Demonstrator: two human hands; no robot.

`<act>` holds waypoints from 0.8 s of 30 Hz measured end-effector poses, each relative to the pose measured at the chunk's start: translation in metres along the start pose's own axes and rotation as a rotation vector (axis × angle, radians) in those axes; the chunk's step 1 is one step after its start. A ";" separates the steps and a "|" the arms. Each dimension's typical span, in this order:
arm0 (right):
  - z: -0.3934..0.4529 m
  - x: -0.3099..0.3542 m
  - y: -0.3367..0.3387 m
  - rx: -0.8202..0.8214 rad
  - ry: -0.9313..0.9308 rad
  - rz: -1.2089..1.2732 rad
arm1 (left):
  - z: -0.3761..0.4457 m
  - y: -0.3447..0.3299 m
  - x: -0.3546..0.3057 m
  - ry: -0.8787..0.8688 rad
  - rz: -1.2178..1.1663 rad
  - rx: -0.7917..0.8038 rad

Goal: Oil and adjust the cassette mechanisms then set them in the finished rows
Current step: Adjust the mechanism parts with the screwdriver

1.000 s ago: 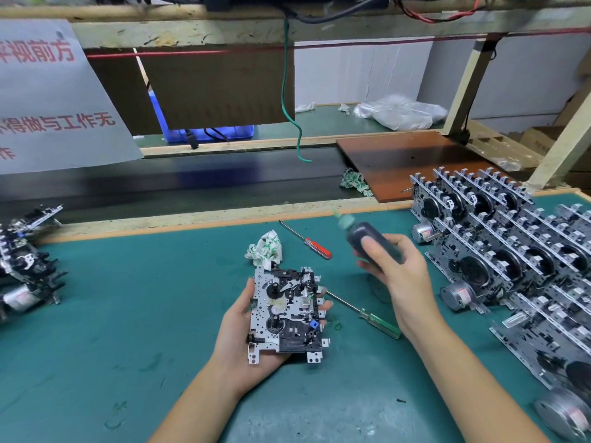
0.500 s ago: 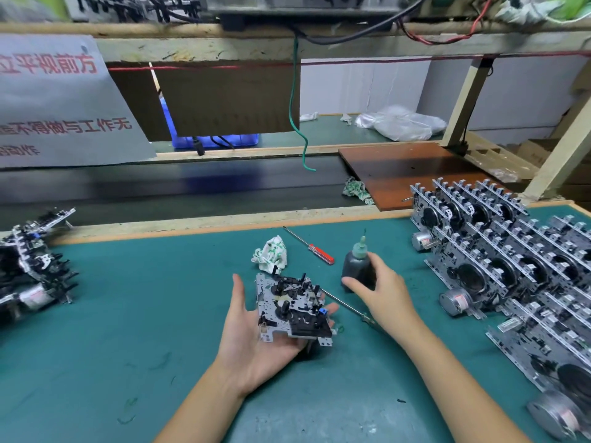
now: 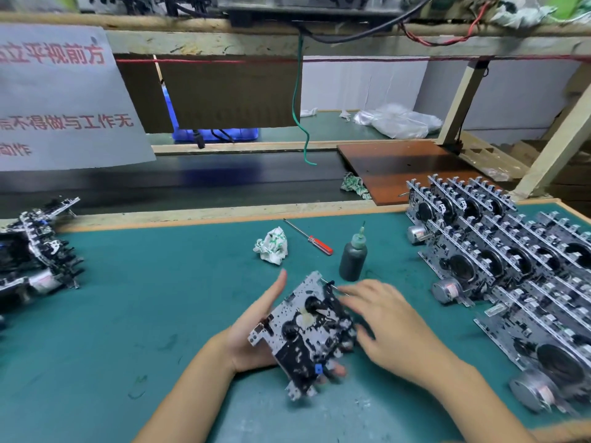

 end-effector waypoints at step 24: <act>-0.034 0.006 -0.011 -0.288 -0.105 -0.218 | -0.034 -0.018 0.035 -0.494 1.763 -0.955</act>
Point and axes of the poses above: each hand's wrist, its own z-axis towards the middle knuckle, its own y-axis out of the back of the hand, x = y × z, the point moved 1 cm from there along z, towards the middle knuckle, and after that the axes turned 6 degrees about -z, right-handed, at the moved point
